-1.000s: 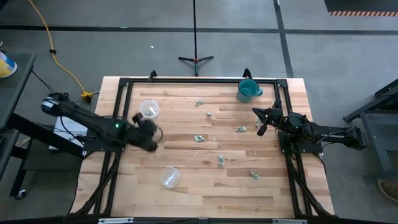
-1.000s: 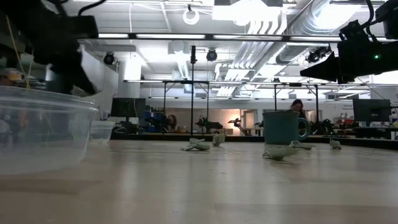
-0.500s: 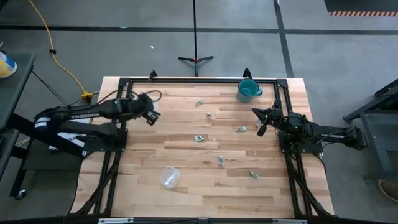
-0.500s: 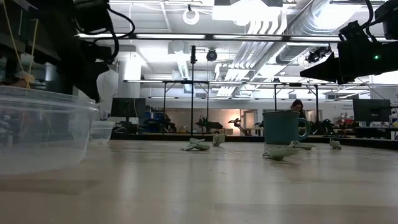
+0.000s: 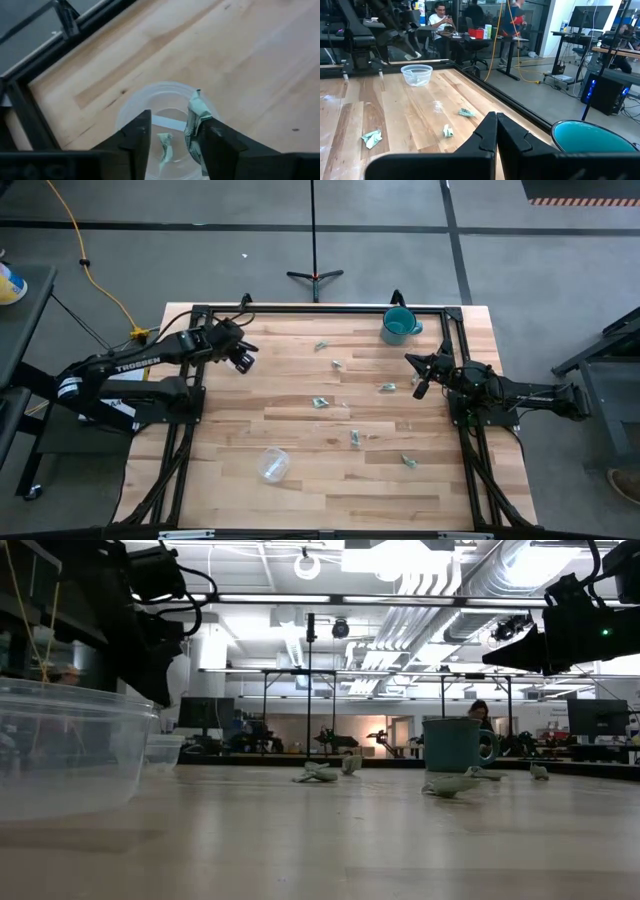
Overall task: Pick and place Stevia / Truvia into bins
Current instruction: Put the stevia packet into the top transparent container
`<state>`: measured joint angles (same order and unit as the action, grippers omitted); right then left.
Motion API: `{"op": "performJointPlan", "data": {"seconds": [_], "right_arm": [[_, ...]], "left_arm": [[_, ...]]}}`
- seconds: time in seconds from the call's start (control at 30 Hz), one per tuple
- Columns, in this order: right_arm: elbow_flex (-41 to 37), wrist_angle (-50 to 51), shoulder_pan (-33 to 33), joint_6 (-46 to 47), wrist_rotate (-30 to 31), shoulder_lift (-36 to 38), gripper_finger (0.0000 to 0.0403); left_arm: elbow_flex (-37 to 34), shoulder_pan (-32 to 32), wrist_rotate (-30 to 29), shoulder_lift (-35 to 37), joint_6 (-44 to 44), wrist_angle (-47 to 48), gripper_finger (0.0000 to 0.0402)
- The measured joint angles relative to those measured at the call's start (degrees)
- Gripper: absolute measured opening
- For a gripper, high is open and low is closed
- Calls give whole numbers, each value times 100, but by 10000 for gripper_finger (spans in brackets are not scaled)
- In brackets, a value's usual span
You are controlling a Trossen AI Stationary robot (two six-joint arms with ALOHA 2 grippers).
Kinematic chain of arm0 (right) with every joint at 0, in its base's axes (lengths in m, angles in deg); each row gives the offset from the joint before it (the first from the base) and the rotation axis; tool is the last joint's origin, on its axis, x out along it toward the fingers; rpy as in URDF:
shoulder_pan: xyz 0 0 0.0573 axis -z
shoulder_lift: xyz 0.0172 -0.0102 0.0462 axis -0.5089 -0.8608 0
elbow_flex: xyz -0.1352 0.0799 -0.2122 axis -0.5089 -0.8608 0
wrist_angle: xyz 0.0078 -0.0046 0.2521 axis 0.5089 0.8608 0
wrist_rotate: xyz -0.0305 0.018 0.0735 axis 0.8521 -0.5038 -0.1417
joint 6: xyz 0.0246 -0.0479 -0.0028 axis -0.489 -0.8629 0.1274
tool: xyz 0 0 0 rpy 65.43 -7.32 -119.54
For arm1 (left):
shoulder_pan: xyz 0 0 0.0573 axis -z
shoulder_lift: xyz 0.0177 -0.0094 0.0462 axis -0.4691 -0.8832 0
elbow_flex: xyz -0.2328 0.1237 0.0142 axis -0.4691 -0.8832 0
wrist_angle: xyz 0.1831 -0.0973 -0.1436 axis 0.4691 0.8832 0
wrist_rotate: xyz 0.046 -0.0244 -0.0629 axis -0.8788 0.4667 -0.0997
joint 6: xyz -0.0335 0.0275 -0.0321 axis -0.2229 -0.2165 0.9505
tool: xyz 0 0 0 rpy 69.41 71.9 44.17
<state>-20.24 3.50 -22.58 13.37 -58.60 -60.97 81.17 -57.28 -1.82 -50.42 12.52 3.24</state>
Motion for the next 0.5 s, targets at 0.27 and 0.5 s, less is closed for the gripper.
{"op": "performJointPlan", "data": {"seconds": [0.27,0.5], "right_arm": [[0,3,-1,0,0,0,0],[-1,4,-2,0,1,0,0]], "left_arm": [[0,3,17,0,-65,3,214],[2,3,-151,0,-48,11,271]]}}
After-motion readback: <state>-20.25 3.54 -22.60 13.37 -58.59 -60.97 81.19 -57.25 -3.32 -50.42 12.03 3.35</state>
